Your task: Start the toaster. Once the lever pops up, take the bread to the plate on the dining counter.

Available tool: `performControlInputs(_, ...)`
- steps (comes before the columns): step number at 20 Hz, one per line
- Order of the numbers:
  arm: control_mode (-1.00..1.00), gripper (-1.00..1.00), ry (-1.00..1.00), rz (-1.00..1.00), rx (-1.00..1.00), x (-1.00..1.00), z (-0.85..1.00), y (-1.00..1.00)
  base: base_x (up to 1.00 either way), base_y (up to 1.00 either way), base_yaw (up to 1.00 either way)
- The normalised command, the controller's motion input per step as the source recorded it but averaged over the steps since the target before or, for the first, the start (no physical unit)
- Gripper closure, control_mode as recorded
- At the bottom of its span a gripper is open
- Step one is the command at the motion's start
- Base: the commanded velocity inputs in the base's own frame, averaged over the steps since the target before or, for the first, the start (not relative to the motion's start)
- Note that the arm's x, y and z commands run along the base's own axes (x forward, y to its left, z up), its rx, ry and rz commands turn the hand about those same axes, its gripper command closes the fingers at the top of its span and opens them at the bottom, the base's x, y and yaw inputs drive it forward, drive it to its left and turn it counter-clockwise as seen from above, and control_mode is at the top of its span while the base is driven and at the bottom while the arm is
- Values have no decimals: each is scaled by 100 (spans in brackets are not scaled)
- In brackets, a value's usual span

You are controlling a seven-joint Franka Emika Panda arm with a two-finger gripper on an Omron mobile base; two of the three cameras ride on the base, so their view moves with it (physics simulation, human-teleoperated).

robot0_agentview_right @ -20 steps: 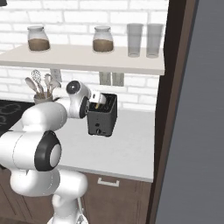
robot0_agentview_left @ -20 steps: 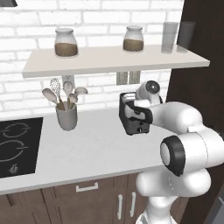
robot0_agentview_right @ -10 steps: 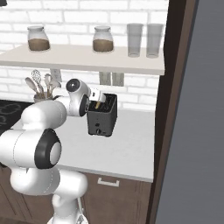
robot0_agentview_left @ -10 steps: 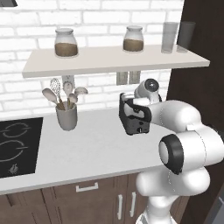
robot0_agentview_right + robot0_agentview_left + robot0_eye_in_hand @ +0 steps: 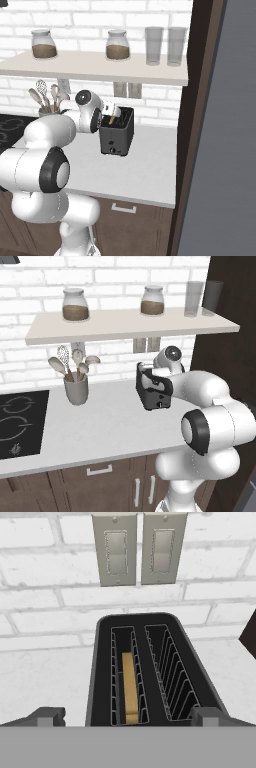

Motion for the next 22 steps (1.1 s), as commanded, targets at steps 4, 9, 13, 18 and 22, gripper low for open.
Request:
performControlInputs(4, -100, -100, 0, 0, 0, 0, 0, 0, 0, 0, 0)
performControlInputs(9, -100, -100, 0, 0, 0, 0, 0, 0, 0, 0, 0)
performControlInputs(13, -100, -100, 0, 0, 0, 0, 0, 0, 0, 0, 0)
performControlInputs(18, -100, -100, 0, 0, 0, 0, 0, 0, 0, 0, 0)
performControlInputs(22, -100, -100, 0, 0, 0, 0, 0, 0, 0, 0, 0)
